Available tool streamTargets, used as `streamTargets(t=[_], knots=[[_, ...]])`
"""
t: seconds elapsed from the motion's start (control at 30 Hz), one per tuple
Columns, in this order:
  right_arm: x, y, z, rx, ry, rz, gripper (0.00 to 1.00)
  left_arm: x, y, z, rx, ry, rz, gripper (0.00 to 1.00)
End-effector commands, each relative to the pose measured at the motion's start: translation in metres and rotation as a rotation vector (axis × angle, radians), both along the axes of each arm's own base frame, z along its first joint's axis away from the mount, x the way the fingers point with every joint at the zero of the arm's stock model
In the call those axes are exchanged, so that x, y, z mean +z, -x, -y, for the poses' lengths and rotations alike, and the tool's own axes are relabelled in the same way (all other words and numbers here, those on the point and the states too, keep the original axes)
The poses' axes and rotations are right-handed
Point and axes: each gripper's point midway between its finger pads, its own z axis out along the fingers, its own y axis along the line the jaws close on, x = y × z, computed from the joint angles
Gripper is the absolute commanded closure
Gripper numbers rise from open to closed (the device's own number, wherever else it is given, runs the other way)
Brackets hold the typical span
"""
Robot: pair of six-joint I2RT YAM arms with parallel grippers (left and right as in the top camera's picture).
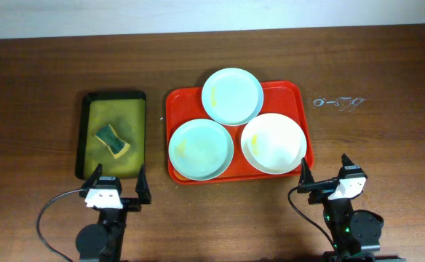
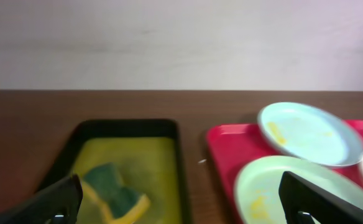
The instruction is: Clean dirty plates on tray and stack at the side
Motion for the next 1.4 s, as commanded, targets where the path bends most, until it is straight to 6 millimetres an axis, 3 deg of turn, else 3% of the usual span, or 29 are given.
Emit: streamTargets(t=[0.0, 0.07, 0.23, 0.33, 0.4, 0.47, 0.5, 0.6, 0.67, 0.7, 0.77, 0.87, 0.97, 1.03, 1.07, 1.17, 1.37], knots=[[-0.003, 0.000, -0.001, 0.002, -0.005, -0.005, 0.02, 0.005, 0.004, 0.025, -0.146, 0.029, 0.023, 0.01], [-0.003, 0.000, -0.001, 0.002, -0.005, -0.005, 0.02, 0.027, 0.004, 0.025, -0.147, 0.024, 0.113, 0.01], [-0.003, 0.000, -0.001, 0.002, -0.005, -0.005, 0.02, 0.110, 0.021, 0.019, -0.117, 0.011, 0.405, 0.01], [-0.003, 0.000, -0.001, 0.002, -0.005, -0.005, 0.02, 0.136, 0.021, 0.008, -0.041, -0.024, 0.396, 0.01], [-0.002, 0.000, -0.001, 0.002, -0.005, -0.005, 0.02, 0.138, 0.011, -0.006, 0.035, -0.017, 0.262, 0.01], [-0.003, 0.000, -0.001, 0.002, -0.005, -0.005, 0.02, 0.128, -0.005, -0.006, 0.035, -0.052, 0.062, 0.01], [-0.002, 0.000, -0.001, 0.002, -0.005, -0.005, 0.02, 0.122, -0.014, 0.013, -0.082, -0.078, -0.062, 0.01], [-0.003, 0.000, -0.001, 0.002, -0.005, -0.005, 0.02, 0.111, -0.026, 0.036, -0.224, -0.076, -0.202, 0.01], [-0.002, 0.000, -0.001, 0.002, -0.005, -0.005, 0.02, 0.097, -0.045, 0.011, -0.081, -0.083, -0.299, 0.01], [-0.003, 0.000, -0.001, 0.002, -0.005, -0.005, 0.02, 0.087, -0.053, -0.016, 0.097, -0.005, -0.371, 0.01], [-0.003, 0.000, -0.001, 0.002, -0.005, -0.005, 0.02, 0.071, -0.058, -0.046, 0.285, 0.098, -0.493, 0.01], [-0.002, 0.000, -0.001, 0.002, -0.005, -0.005, 0.02, 0.050, -0.068, -0.047, 0.284, 0.141, -0.606, 0.01], [-0.003, 0.000, -0.001, 0.002, -0.005, -0.005, 0.02, 0.027, -0.073, -0.030, 0.191, 0.174, -0.696, 0.01], [-0.002, 0.000, -0.001, 0.002, -0.005, -0.005, 0.02, 0.004, -0.074, -0.040, 0.269, 0.184, -0.774, 0.01], [-0.003, 0.000, -0.001, 0.002, -0.005, -0.005, 0.02, -0.006, -0.073, -0.054, 0.389, 0.239, -0.797, 0.01], [-0.003, 0.000, -0.001, 0.002, -0.005, -0.005, 0.02, -0.027, -0.073, -0.077, 0.567, 0.349, -0.829, 0.01], [-0.003, 0.000, -0.001, 0.002, -0.005, -0.005, 0.02, -0.059, -0.091, -0.087, 0.602, 0.350, -0.871, 0.01]])
